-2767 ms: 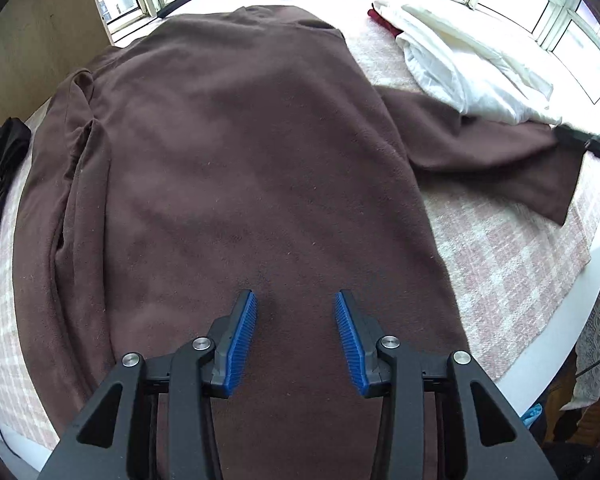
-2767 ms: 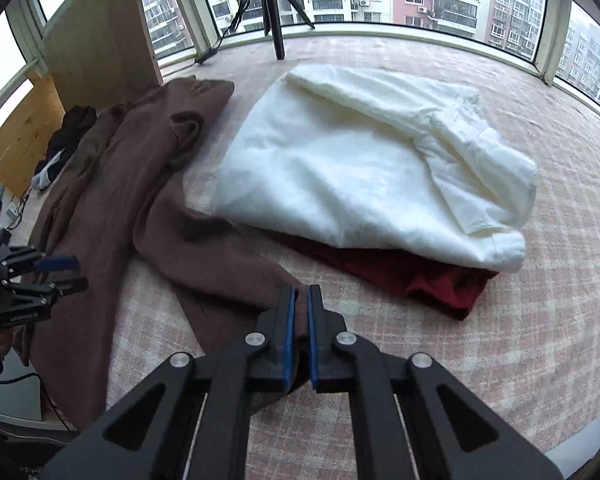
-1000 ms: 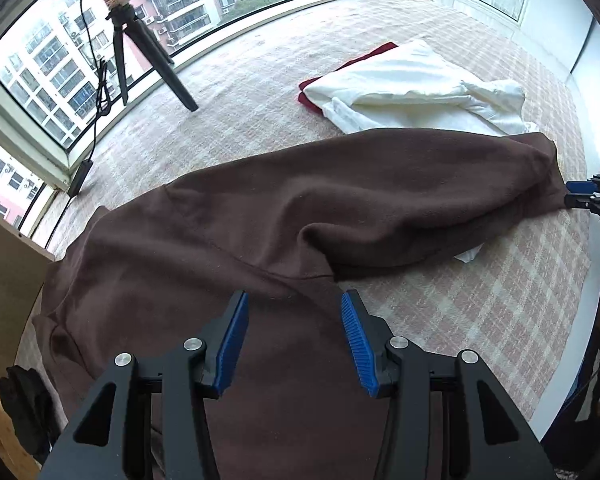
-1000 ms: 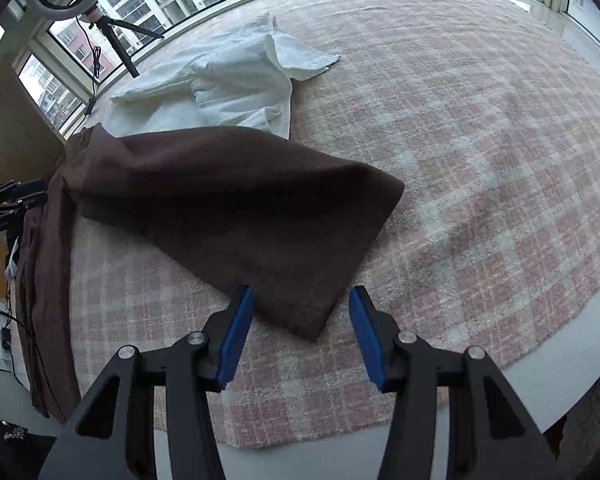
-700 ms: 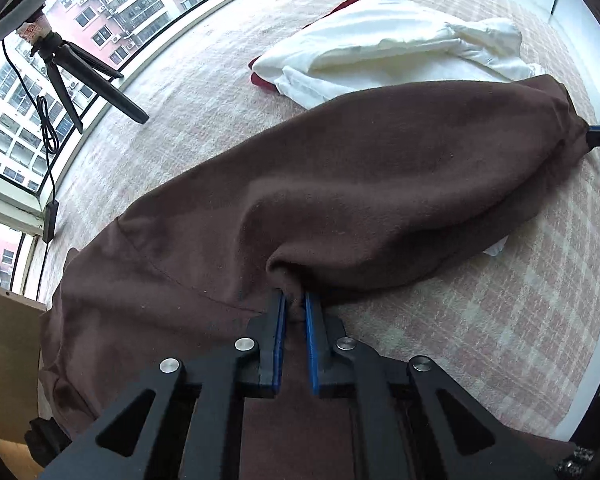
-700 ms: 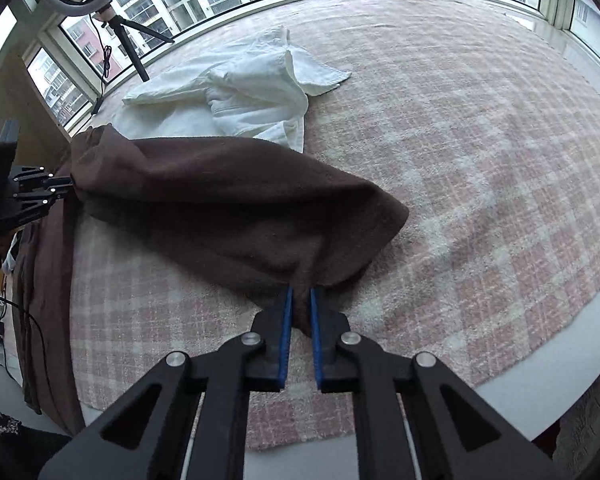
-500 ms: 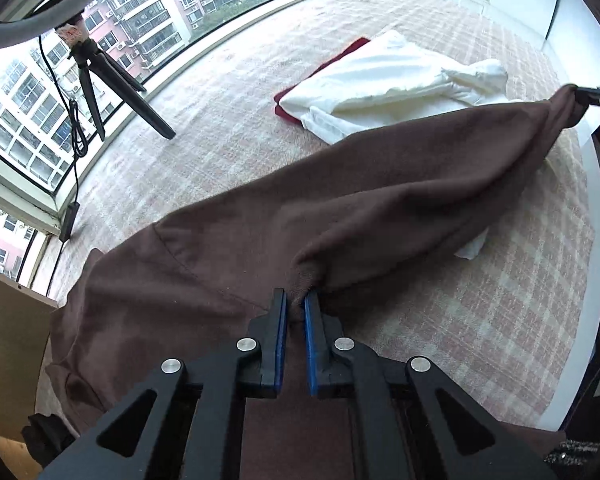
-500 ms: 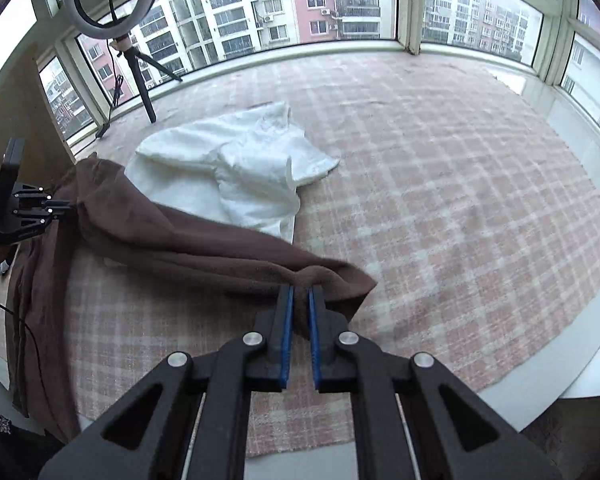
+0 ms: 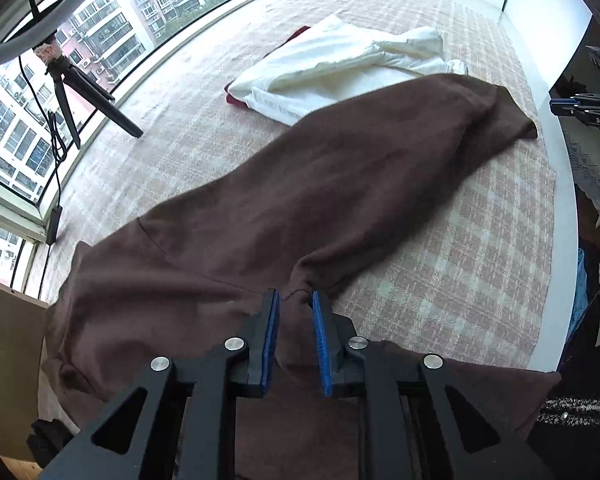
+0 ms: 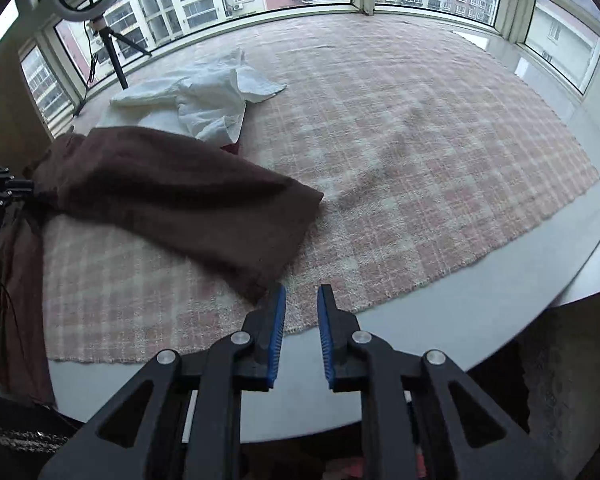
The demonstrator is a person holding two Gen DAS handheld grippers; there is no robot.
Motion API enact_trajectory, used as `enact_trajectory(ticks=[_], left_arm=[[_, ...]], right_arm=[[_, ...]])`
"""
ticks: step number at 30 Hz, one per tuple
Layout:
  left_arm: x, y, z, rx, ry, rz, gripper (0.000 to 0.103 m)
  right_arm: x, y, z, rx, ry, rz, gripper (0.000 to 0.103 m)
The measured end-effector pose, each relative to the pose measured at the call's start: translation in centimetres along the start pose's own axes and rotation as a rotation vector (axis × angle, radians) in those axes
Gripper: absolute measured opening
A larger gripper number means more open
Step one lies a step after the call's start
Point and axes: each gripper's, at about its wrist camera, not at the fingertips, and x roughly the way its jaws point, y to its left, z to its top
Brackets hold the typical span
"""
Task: Fold clothes
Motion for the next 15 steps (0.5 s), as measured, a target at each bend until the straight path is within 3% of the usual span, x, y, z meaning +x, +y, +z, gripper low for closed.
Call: enact_trajectory(ticks=[3,7,13,14,15], left_arm=[[0.3,0.1,1.7,-0.006,0.003,0.004,0.026],[1.0,-2.0,2.2,0.047,0.001,-0.006,0.028],[2.6,-3.2,2.4,-0.006,0.051,-0.017,0.028],[2.5,-3.5,2.4,-0.010,0.054,-0.013,0.028],[2.4,-3.9,2.4,-0.015,0.054,-0.011,0.028]], right_arm=[[-0.1,-0.3,0.8,0.058,-0.015,0.066,0.028],[-0.1,-0.6,1.7,0.130,-0.035,0.153,0.028],[3.0,4.0,0.8,-0.140,-0.028,0.059,0.027],[3.6,4.7,0.8,-0.194,-0.012,0.031,0.025],[4.2,5.4,0.8,-0.247,-0.002,0.004,0.003]])
